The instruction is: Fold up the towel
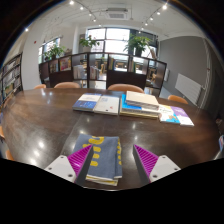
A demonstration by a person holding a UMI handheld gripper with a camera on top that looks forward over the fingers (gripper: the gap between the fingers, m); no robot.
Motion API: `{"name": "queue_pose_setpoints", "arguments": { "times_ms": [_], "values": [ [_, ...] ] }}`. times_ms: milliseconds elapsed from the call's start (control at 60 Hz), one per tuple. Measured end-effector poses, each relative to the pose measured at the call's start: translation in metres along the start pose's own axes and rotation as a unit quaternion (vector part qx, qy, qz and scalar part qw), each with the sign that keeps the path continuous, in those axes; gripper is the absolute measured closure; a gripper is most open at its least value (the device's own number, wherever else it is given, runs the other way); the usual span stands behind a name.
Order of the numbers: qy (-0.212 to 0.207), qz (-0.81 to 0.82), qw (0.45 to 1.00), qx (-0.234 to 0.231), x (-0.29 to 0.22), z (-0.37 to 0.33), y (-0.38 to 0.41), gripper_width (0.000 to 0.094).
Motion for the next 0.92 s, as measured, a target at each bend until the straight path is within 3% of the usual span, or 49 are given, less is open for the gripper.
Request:
{"name": "queue_pose_setpoints", "arguments": {
  "times_ms": [167, 317, 550, 917],
  "values": [
    [-0.050, 0.019, 0.998, -0.012, -0.025, -0.069, -0.009, 0.0132],
    [-0.076, 0.037, 0.996, 0.001, -0.015, -0.111, -0.021, 0.0135],
    [-0.073, 0.055, 0.995, 0.033, 0.035, -0.151, -0.026, 0.0141],
    [-0.063, 0.053, 0.996, 0.028, 0.079, -0.187, 0.003, 0.0135]
  ]
}}
Point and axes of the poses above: the point between the fingertips, and its own axes, seen from behind it with the camera up: y to the left, x down, z forward, the way the camera looks, the point moved 1 cm from there along -z, backward, against the way the camera looks, and after that the axes turned 12 degrees about y, right-handed, at the moved point
